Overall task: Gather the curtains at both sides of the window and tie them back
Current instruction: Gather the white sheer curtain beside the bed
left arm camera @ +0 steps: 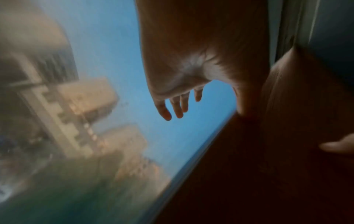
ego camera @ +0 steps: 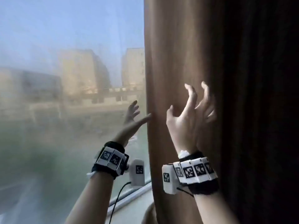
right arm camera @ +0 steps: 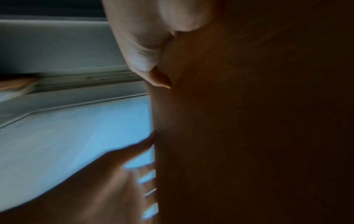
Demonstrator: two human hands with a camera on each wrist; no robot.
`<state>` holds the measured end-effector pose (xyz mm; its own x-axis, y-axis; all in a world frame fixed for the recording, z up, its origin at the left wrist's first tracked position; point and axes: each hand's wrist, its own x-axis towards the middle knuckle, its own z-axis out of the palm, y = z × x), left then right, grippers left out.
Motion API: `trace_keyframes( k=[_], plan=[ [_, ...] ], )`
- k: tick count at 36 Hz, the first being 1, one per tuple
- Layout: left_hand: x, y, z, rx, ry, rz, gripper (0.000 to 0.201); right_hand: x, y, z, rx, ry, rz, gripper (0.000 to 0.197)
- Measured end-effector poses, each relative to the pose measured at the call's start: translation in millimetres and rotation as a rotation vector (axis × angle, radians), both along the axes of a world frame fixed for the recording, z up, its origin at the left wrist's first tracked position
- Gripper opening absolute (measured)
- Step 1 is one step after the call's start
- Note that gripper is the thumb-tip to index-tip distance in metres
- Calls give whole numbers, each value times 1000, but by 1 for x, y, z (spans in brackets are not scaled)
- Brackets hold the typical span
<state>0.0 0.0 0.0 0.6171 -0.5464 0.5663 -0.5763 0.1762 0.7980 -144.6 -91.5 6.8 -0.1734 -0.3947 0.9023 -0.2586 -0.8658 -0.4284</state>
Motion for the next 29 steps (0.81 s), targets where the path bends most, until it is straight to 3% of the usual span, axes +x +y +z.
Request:
trace_keyframes(
  k=[3, 8, 13, 20, 23, 29],
  plan=[
    [1, -47, -17, 32, 33, -172, 87, -15, -34, -18, 85, 25, -71, 87],
    [9, -143, -33, -32, 67, -209, 79, -31, -116, -45, 203, 140, -197, 108],
    [7, -239, -41, -41, 41, -237, 84, -34, -200, -70, 385, 197, -172, 79],
    [0, -359, -42, -121, 48, -245, 57, -27, -309, -70, 356, 183, -3, 47],
    [1, -406, -38, -65, 67, -274, 60, -20, -358, -72, 304, 134, -36, 49],
    [-6, -518, -31, -61, 84, -349, 41, -18, -464, -69, 249, 88, -175, 54]
  ],
)
